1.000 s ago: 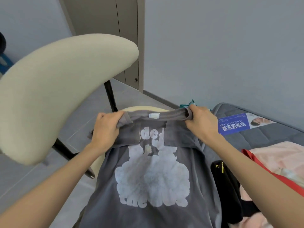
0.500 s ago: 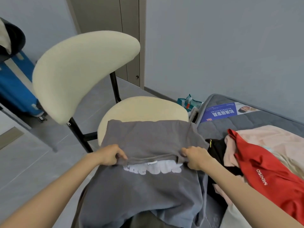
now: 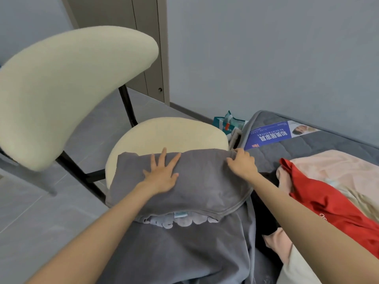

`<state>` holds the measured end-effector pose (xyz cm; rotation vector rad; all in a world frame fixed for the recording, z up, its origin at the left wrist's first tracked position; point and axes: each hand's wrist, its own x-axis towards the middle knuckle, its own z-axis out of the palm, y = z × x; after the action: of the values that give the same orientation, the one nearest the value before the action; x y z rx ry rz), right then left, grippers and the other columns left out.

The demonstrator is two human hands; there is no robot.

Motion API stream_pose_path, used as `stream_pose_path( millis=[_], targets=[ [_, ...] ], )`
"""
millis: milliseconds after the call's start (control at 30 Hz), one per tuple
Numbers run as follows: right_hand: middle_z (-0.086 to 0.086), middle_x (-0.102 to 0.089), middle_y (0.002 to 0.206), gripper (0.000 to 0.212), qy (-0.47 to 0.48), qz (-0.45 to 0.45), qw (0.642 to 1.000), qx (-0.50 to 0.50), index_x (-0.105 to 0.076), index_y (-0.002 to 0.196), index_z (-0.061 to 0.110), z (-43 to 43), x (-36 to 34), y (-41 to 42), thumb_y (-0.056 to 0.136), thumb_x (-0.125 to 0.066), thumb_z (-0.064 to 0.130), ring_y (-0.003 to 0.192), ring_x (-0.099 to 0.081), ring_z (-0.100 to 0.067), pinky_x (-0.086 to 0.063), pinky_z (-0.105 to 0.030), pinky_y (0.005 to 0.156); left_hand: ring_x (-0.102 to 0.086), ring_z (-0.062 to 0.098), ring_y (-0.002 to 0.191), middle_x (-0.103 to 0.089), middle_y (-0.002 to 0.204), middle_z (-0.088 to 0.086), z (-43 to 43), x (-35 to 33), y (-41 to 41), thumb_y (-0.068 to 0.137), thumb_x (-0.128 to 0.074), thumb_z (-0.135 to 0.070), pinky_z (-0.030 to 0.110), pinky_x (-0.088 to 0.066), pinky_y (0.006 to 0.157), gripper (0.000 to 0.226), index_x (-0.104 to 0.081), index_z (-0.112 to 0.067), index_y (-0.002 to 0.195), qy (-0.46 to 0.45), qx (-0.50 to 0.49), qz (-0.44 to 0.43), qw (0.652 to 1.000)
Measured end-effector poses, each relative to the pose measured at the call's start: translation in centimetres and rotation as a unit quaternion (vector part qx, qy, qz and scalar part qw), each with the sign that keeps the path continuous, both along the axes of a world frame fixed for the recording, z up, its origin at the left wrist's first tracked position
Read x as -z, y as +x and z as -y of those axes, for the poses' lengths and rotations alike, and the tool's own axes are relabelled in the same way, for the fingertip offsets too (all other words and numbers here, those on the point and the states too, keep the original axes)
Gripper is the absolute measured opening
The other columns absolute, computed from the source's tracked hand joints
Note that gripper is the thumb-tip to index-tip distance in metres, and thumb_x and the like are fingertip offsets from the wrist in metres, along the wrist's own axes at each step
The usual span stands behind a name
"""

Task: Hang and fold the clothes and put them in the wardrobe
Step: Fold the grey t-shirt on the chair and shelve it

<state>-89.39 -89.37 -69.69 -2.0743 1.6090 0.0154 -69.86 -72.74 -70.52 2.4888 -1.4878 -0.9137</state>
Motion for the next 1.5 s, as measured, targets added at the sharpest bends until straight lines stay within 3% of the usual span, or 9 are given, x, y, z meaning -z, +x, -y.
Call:
stream_pose_path(
  millis=[133, 400, 600, 767, 933, 1067, 1233, 1367, 1500],
  targets=[
    [-0.021, -0.040, 0.142, 0.062, 0.093, 0.080, 0.985, 0.125, -0.031, 0.140, 0.000, 1.9, 2.1, 0.3, 0.097, -0.046, 0.042, 0.126, -0.044, -0.037, -0.040, -0.047, 0.103, 0.023, 0.042, 0.140, 0.034, 0.153, 0.003, 1.4, 2.0, 0.0, 0.100, -0.031, -0.046, 0.071, -0.012, 0.107, 0.066, 0.018, -0.049, 0.144, -0.013, -0.076, -0.001, 0.997],
    [-0.016, -0.062, 0.106, 0.026, -0.022, 0.129, 0.982, 0.136, -0.045, 0.092, 0.014, 2.6, 3.0, -0.7, 0.097, -0.043, 0.039, 0.097, -0.057, -0.035, -0.042, -0.037, 0.076, 0.012, 0.036, 0.145, 0.020, 0.158, 0.006, 2.0, 4.3, 1.8, 0.090, -0.016, -0.069, 0.069, -0.007, 0.108, 0.071, 0.019, -0.043, 0.146, 0.013, -0.150, -0.026, 0.988],
    [-0.015, -0.060, 0.109, 0.019, -0.066, 0.007, 0.991, 0.112, -0.049, 0.102, 0.009, 1.0, 3.9, -3.1, 0.097, -0.044, 0.027, 0.098, -0.056, -0.034, -0.039, -0.035, 0.072, 0.008, 0.037, 0.145, 0.007, 0.159, 0.012, 3.1, 4.4, 3.3, 0.099, -0.011, -0.055, 0.063, -0.006, 0.113, 0.061, 0.000, -0.029, 0.152, 0.019, -0.176, -0.055, 0.983],
    [-0.005, -0.045, 0.138, 0.040, -0.214, -0.049, 0.970, -0.104, -0.044, 0.134, 0.019, 0.1, 2.9, -0.3, 0.094, -0.045, 0.017, 0.126, -0.039, -0.025, -0.028, -0.038, 0.103, -0.026, 0.031, 0.139, -0.012, 0.159, 0.003, 0.9, 3.9, 5.5, 0.103, -0.023, -0.024, 0.052, -0.036, 0.104, 0.051, -0.012, -0.017, 0.152, 0.006, -0.090, 0.090, 0.992],
    [0.002, -0.003, 0.161, 0.052, -0.046, -0.035, 0.955, -0.291, -0.007, 0.150, 0.044, -2.5, 4.2, 3.2, 0.101, -0.024, 0.047, 0.148, 0.001, -0.029, 0.002, -0.058, 0.115, 0.005, 0.028, 0.147, 0.007, 0.161, -0.002, -0.6, 4.8, 5.1, 0.102, -0.011, -0.044, 0.063, -0.007, 0.112, 0.051, 0.005, -0.041, 0.150, 0.021, -0.039, 0.094, 0.995],
    [0.011, 0.022, 0.158, 0.061, -0.006, -0.090, 0.958, -0.273, 0.015, 0.141, 0.057, -2.2, 6.7, 1.6, 0.090, -0.016, 0.071, 0.144, 0.023, -0.031, 0.016, -0.061, 0.109, 0.022, 0.030, 0.144, 0.022, 0.158, 0.002, -1.9, 6.9, 5.5, 0.094, -0.006, -0.062, 0.059, 0.008, 0.112, 0.058, 0.014, -0.046, 0.146, 0.024, -0.099, 0.101, 0.990],
    [0.001, 0.020, 0.159, 0.072, -0.023, -0.126, 0.973, -0.194, 0.019, 0.142, 0.052, -1.4, 7.1, 0.2, 0.084, -0.016, 0.077, 0.141, 0.027, -0.038, 0.014, -0.051, 0.114, 0.024, 0.031, 0.143, 0.024, 0.157, -0.001, -2.0, 6.9, 7.3, 0.093, -0.004, -0.063, 0.058, 0.008, 0.114, 0.063, 0.011, -0.040, 0.149, 0.040, -0.154, 0.101, 0.982],
    [-0.008, -0.001, 0.161, 0.064, -0.037, -0.111, 0.979, -0.169, 0.001, 0.152, 0.038, -1.2, 5.9, 1.7, 0.096, -0.017, 0.062, 0.145, 0.008, -0.041, 0.001, -0.052, 0.116, 0.019, 0.030, 0.144, 0.018, 0.159, 0.002, -1.1, 5.8, 7.9, 0.099, -0.006, -0.052, 0.062, 0.011, 0.111, 0.058, 0.007, -0.033, 0.151, 0.073, -0.121, 0.126, 0.982],
    [-0.015, -0.031, 0.149, 0.054, -0.061, -0.108, 0.966, -0.229, -0.024, 0.149, 0.023, 1.0, 3.9, 3.0, 0.100, -0.038, 0.040, 0.138, -0.029, -0.031, -0.011, -0.050, 0.117, -0.026, 0.024, 0.139, -0.032, 0.149, 0.006, -0.1, 4.4, 8.5, 0.100, -0.026, -0.048, 0.064, 0.006, 0.110, 0.057, -0.015, -0.023, 0.151, -0.020, -0.005, 0.146, 0.989]
  ],
)
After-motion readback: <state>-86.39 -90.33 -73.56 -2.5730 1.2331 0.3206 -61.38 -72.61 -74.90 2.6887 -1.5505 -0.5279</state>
